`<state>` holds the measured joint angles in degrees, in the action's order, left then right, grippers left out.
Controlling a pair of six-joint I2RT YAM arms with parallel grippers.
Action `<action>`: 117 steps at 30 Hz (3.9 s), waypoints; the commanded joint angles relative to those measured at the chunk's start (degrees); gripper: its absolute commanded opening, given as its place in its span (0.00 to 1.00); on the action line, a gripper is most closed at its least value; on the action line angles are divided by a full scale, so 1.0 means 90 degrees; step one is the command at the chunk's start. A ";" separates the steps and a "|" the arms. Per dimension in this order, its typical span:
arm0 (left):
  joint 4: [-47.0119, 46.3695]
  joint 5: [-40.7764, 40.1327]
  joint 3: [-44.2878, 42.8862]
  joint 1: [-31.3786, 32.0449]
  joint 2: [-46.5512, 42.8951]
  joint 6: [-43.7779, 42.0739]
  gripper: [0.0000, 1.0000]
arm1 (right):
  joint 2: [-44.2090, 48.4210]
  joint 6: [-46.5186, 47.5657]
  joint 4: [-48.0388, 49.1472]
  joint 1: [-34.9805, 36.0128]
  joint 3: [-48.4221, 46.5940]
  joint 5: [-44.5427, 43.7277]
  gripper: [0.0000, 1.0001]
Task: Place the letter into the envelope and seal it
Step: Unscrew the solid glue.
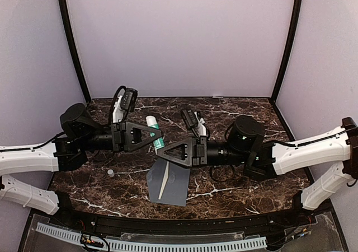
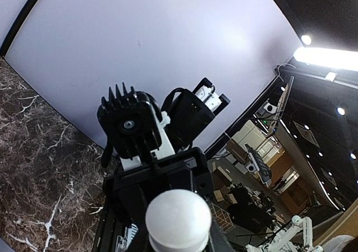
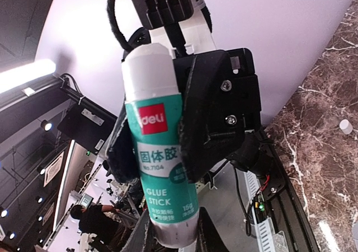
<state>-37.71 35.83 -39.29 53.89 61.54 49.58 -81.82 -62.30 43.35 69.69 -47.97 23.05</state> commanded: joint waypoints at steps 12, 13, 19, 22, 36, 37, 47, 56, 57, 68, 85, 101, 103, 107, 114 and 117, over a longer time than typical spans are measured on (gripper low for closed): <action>0.0627 -0.1453 -0.0053 0.0165 -0.0599 -0.0138 0.00 | 0.0841 0.0649 -0.1090 -0.0176 0.0013 -0.1217 0.54; 0.1063 -0.1804 -0.0152 0.0160 -0.0627 -0.0031 0.00 | 0.0901 0.0957 -0.1756 -0.0129 -0.0114 -0.1421 0.56; 0.2413 -0.2338 -0.0583 0.0155 -0.0539 0.0359 0.00 | 0.0850 0.2199 -0.4447 0.0431 -0.1238 -0.3127 0.59; 0.2311 -0.2220 -0.0547 0.0157 -0.0534 0.0456 0.00 | 0.0724 0.2382 -0.4786 0.0551 -0.1476 -0.3319 0.59; 0.2119 -0.1688 -0.0664 0.0160 -0.0261 0.0429 0.00 | 0.0040 0.2718 -0.5070 0.0771 -0.2188 -0.3241 0.46; 0.2115 -0.1680 -0.0664 0.0162 -0.0250 0.0429 0.00 | 0.0029 0.2714 -0.5066 0.0772 -0.2204 -0.3233 0.44; 0.2072 -0.1568 -0.0681 0.0158 -0.0180 0.0378 0.00 | 0.0169 0.2629 -0.4763 0.0759 -0.2000 -0.3138 0.17; 0.1470 -0.1018 -0.0523 0.0160 -0.0177 -0.0006 0.00 | 0.0771 0.1711 -0.3280 0.0345 -0.1034 -0.2438 0.07; 0.1284 -0.0952 -0.0506 0.0164 -0.0177 -0.0061 0.00 | 0.0816 0.1510 -0.2994 0.0263 -0.0834 -0.2174 0.06; -0.0052 0.0166 -0.0419 0.0165 -0.0101 -0.0137 0.00 | 0.1117 -0.0086 -0.0657 -0.0228 0.0127 -0.0897 0.07; 0.0651 -0.2319 -0.0039 0.0169 -0.0726 0.0294 0.00 | 0.1050 0.1662 -0.2266 0.0332 -0.0684 -0.1650 0.66; 0.0409 -0.2266 0.0046 0.0165 -0.0716 0.0562 0.00 | 0.0291 0.1581 -0.1938 0.0483 -0.1173 -0.2483 0.62; 0.0399 -0.2250 0.0062 0.0165 -0.0715 0.0588 0.00 | 0.0234 0.1597 -0.1888 0.0485 -0.1238 -0.2465 0.60; 0.0319 -0.2234 0.0096 0.0166 -0.0716 0.0636 0.00 | 0.0150 0.1725 -0.1929 0.0463 -0.1374 -0.2472 0.52; 0.0240 -0.2153 0.0098 0.0165 -0.0678 0.0703 0.00 | 0.0036 0.1749 -0.1870 0.0373 -0.1469 -0.2331 0.41; 0.0179 -0.2099 0.0098 0.0168 -0.0653 0.0733 0.00 | -0.0024 0.1756 -0.1832 0.0332 -0.1501 -0.2277 0.39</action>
<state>-32.75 15.64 -38.92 55.35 55.92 55.72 -81.06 -47.05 24.03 73.34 -59.44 1.69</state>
